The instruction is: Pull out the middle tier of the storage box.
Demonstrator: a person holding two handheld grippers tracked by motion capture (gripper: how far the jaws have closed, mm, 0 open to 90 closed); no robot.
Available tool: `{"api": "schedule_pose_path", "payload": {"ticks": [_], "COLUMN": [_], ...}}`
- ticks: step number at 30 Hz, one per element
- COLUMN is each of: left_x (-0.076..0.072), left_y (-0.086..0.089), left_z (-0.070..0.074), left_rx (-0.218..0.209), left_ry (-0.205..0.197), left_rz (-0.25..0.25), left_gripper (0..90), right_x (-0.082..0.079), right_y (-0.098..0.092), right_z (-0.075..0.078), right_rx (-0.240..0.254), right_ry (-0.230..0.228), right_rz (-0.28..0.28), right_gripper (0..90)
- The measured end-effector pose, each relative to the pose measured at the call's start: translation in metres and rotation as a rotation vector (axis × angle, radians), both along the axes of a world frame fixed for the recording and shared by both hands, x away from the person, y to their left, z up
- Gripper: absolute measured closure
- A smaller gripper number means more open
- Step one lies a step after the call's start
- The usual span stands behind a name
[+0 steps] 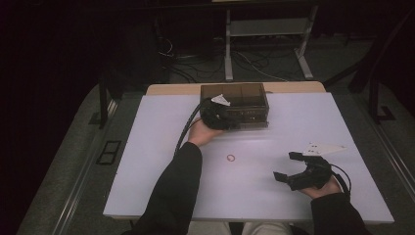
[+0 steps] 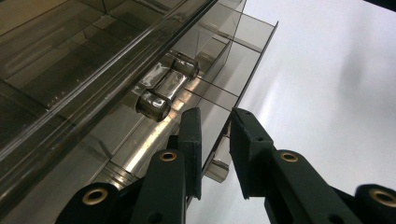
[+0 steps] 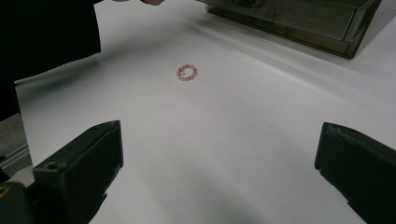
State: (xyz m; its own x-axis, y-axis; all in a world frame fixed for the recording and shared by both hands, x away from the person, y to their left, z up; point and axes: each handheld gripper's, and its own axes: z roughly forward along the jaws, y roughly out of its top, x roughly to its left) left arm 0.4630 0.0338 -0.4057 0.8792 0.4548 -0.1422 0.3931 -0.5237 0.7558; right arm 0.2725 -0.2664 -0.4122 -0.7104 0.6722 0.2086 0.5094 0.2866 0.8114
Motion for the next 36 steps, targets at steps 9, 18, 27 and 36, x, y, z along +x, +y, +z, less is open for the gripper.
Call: {"api": "schedule_pose_path", "payload": {"ticks": [9, 18, 27, 36], "left_x": [-0.004, -0.009, -0.015, -0.020], "left_y": [0.003, 0.004, 0.005, 0.006], "left_z": [-0.002, -0.001, -0.002, -0.002], "left_rx": [-0.006, 0.017, 0.014, 0.019], "left_ry": [0.013, 0.010, 0.013, 0.019], "left_rz": [-0.011, -0.040, -0.048, -0.054], "left_gripper": [73.7, 74.1, 74.0, 74.1], "right_x": [0.000, 0.000, 0.000, 0.001], "right_y": [0.001, 0.001, 0.001, 0.001], "right_z": [0.000, -0.001, -0.001, -0.001], "right_rx": [-0.002, -0.008, -0.009, -0.011], "right_ry": [0.002, 0.004, 0.003, 0.001], "right_rz": [0.002, 0.003, 0.003, 0.004], "right_gripper": [0.4, 0.4, 0.5, 0.4]}}
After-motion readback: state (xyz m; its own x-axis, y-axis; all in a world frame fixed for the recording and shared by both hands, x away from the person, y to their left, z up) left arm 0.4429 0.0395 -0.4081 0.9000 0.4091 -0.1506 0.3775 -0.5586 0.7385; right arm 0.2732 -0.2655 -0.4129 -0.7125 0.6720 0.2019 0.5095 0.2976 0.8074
